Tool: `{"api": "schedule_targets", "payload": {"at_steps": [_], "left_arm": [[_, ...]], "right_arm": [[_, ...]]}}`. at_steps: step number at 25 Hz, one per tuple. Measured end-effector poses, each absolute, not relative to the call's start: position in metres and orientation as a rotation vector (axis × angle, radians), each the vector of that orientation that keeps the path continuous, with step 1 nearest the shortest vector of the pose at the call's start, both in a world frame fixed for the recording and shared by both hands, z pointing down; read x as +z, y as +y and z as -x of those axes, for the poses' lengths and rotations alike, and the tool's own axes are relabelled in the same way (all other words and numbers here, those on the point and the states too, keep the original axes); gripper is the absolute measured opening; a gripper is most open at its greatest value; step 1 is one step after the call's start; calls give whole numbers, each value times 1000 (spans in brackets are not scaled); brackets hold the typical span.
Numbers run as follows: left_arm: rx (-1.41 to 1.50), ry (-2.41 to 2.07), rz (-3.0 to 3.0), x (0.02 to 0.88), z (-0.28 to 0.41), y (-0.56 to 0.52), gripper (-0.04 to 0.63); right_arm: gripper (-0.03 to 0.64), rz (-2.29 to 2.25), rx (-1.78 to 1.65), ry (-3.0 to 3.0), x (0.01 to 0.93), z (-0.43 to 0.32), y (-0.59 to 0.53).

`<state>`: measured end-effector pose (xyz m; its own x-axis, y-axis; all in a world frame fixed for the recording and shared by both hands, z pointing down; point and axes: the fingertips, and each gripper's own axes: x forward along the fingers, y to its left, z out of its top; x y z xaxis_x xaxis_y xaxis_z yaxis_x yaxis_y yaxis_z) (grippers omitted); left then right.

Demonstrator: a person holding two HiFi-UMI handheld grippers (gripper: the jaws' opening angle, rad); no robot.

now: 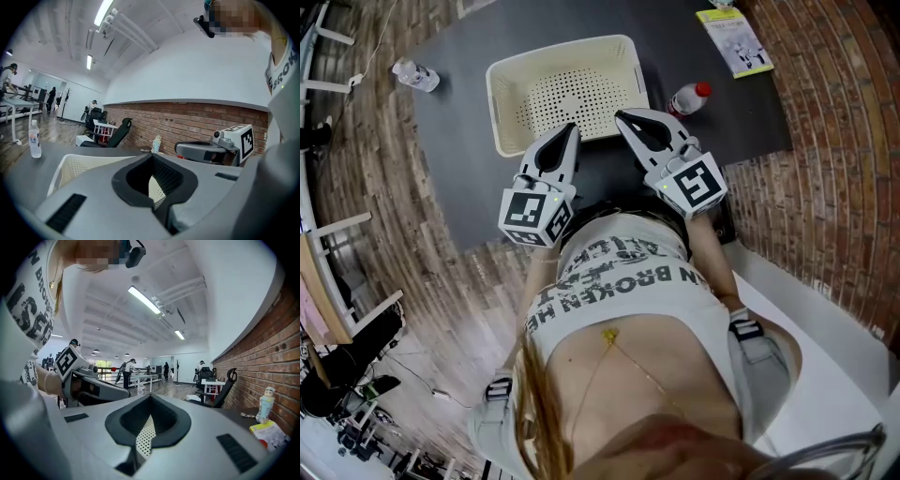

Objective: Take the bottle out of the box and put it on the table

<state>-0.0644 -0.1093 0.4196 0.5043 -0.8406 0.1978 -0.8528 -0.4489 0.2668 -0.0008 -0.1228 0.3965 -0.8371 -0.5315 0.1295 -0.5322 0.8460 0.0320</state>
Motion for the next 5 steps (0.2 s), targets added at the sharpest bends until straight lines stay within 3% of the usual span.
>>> {"api": "schedule_targets", "payload": {"at_steps": [5], "left_arm": [[58,-1419,-2413,423,65,-108,5]], "right_arm": [[9,-826,6,-2883,399,1,-121]]}}
